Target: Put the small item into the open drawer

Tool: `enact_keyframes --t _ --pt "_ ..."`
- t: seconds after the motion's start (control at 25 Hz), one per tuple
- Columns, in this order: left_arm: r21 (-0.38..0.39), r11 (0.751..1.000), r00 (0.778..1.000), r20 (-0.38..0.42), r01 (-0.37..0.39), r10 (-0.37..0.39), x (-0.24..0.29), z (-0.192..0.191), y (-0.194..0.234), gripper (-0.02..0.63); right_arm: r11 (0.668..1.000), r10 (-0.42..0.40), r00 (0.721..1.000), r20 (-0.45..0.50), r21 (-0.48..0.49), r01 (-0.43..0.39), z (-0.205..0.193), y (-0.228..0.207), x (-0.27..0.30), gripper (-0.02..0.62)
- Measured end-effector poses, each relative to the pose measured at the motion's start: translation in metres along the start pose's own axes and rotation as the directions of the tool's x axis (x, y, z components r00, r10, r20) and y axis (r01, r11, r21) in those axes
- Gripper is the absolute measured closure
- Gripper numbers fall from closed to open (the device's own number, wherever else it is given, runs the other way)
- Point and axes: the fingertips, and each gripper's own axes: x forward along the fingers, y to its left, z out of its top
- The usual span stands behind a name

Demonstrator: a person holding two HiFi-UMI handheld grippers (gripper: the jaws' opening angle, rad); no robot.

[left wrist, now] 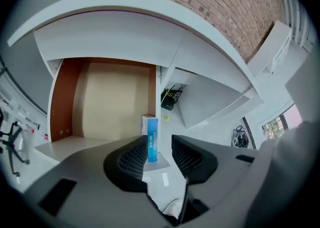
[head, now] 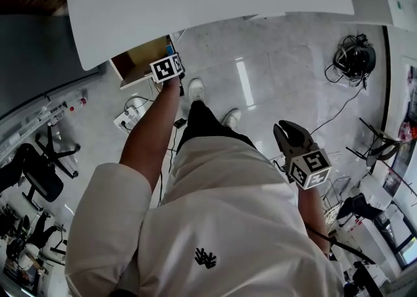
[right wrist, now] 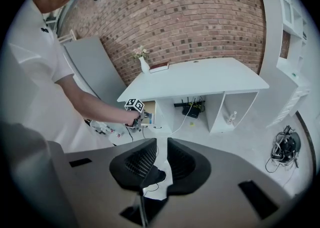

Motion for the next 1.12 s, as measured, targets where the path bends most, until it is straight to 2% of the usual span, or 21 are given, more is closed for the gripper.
enact_keyframes --t 0.32,0.48,0.72,0.88,1.12 --pt "0.004 0.997 0.995 0.072 0.073 -0.073 -0.054 -0.012 -0.020 0.448 0.998 0.049 0.998 0.043 -0.038 -0.048 -0.009 0.008 -0.014 0.522" --pt "0.018 0.992 0.987 0.099 0.123 -0.124 -0.090 -0.026 -0.035 0.479 0.994 0.086 0.994 0.060 -0.079 -0.081 -0.013 0.011 -0.024 0.538" --pt "0.079 0.975 0.967 0.133 0.206 -0.215 -0.153 -0.057 -0.070 0.555 0.980 0.149 0.985 0.091 -0.147 -0.134 -0.022 0.008 -0.051 0.555" --pt "0.103 0.964 0.954 0.155 0.244 -0.258 -0.191 -0.081 -0.096 0.568 0.966 0.195 0.976 0.093 -0.188 -0.175 -0.035 0.006 -0.065 0.558" --pt "0.116 0.939 0.920 0.192 0.325 -0.342 -0.251 -0.128 -0.144 0.572 0.941 0.263 0.960 0.096 -0.243 -0.234 -0.067 0.012 -0.092 0.560"
